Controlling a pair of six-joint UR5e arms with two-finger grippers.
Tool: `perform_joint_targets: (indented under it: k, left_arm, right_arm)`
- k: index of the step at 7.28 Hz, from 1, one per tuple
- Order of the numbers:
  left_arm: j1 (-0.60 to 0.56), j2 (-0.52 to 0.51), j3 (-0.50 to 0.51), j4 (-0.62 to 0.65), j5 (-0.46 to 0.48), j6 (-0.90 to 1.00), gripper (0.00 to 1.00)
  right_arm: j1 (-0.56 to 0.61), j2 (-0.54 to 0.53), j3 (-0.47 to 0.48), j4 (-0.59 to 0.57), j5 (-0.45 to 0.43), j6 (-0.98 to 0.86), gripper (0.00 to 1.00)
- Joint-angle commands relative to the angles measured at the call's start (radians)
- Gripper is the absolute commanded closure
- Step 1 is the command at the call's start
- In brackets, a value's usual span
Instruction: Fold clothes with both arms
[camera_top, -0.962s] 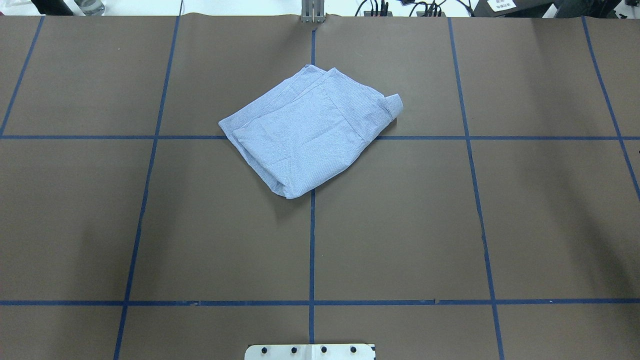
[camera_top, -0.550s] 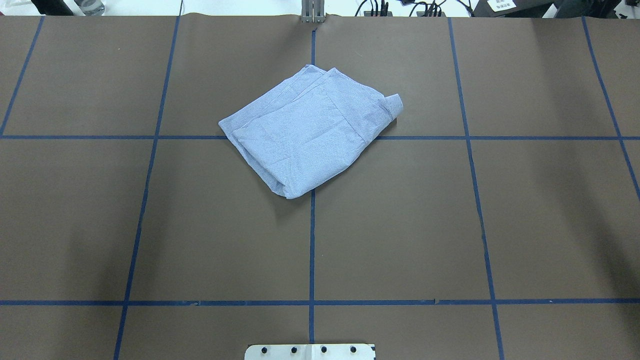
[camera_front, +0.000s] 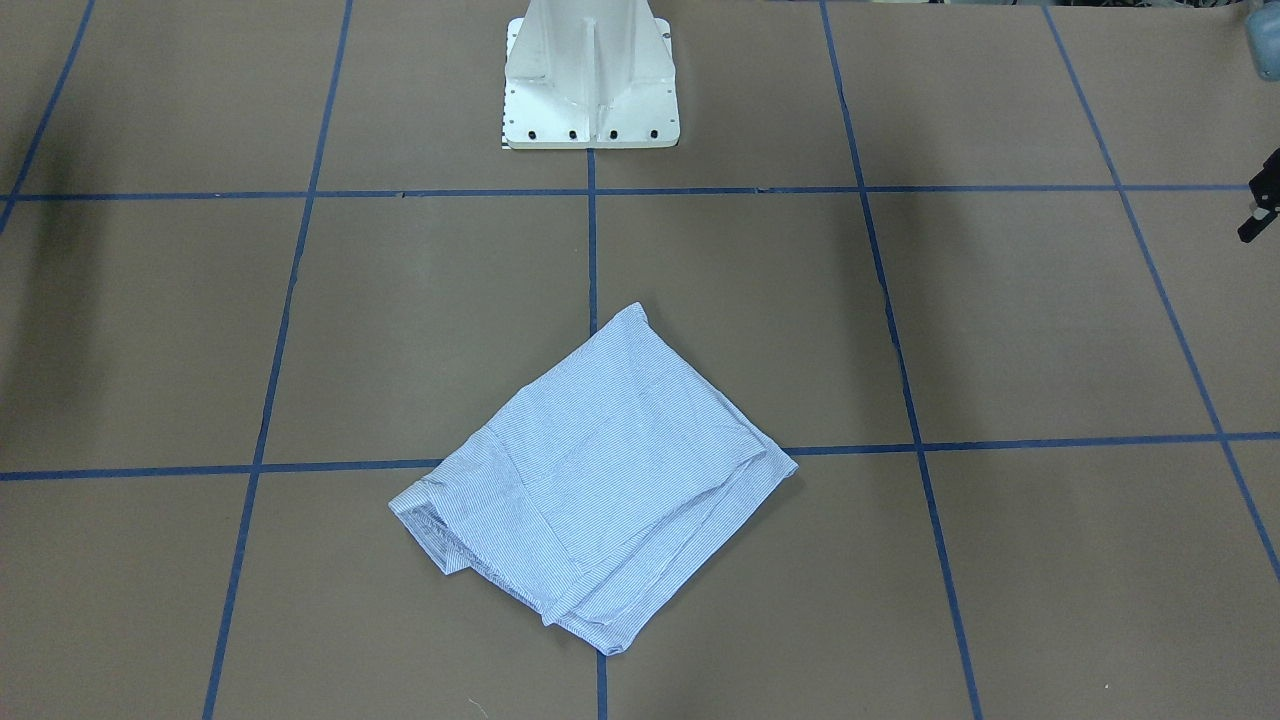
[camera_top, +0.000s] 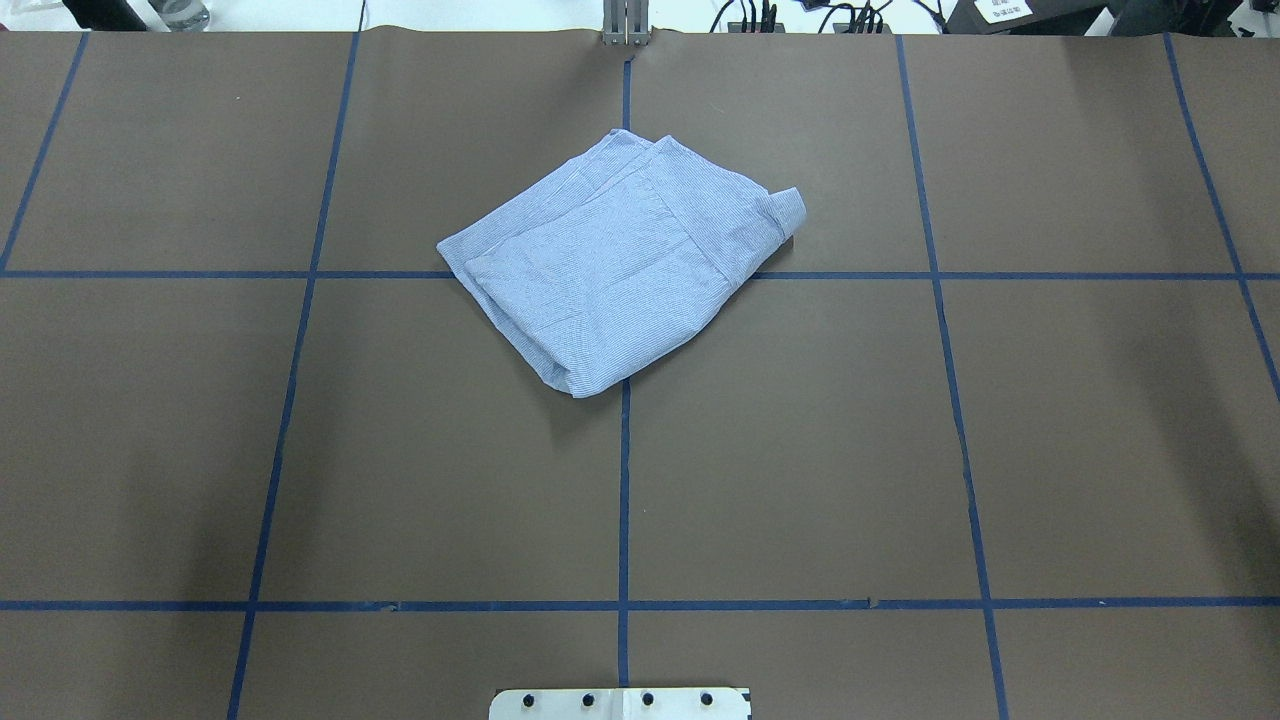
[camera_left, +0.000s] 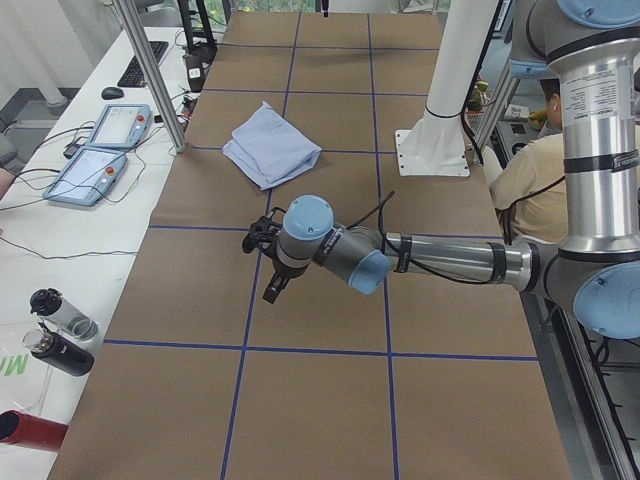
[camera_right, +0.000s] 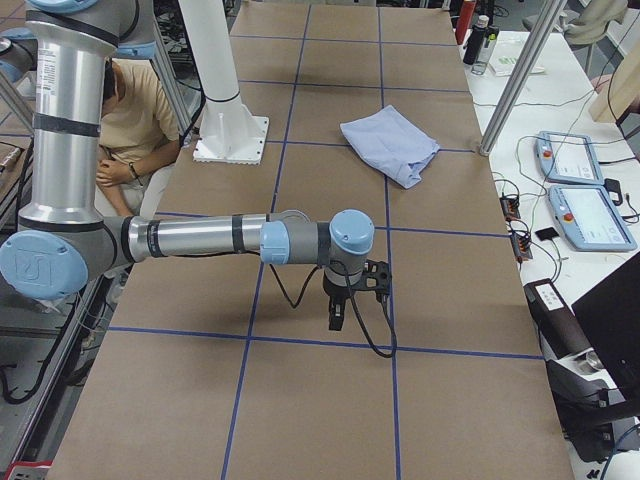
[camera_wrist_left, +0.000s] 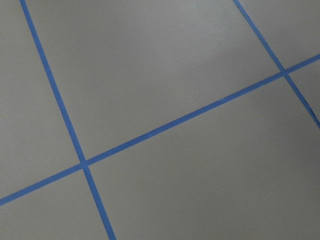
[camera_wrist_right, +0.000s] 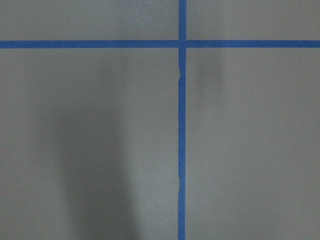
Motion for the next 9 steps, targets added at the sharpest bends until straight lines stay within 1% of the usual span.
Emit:
perform_joint_targets:
  k: [1, 5, 8, 9]
  left_arm:
    - [-0.001, -0.007, 0.002, 0.017, 0.049, -0.002, 0.01]
    - [-0.001, -0.007, -0.016, 0.01, 0.038, -0.002, 0.01]
    - [-0.003, 0.003, -0.038, 0.013, 0.037, -0.001, 0.01]
    - [-0.004, 0.005, -0.039, 0.013, 0.008, -0.001, 0.01]
  right_arm:
    - [0.009, 0.013, 0.001, 0.001, 0.036, -0.006, 0.0]
    - [0.009, 0.021, 0.024, 0.002, 0.039, 0.002, 0.0]
    - [0.009, 0.03, 0.015, 0.001, 0.039, 0.005, 0.0]
    - [0.007, 0.03, 0.013, 0.001, 0.037, 0.008, 0.0]
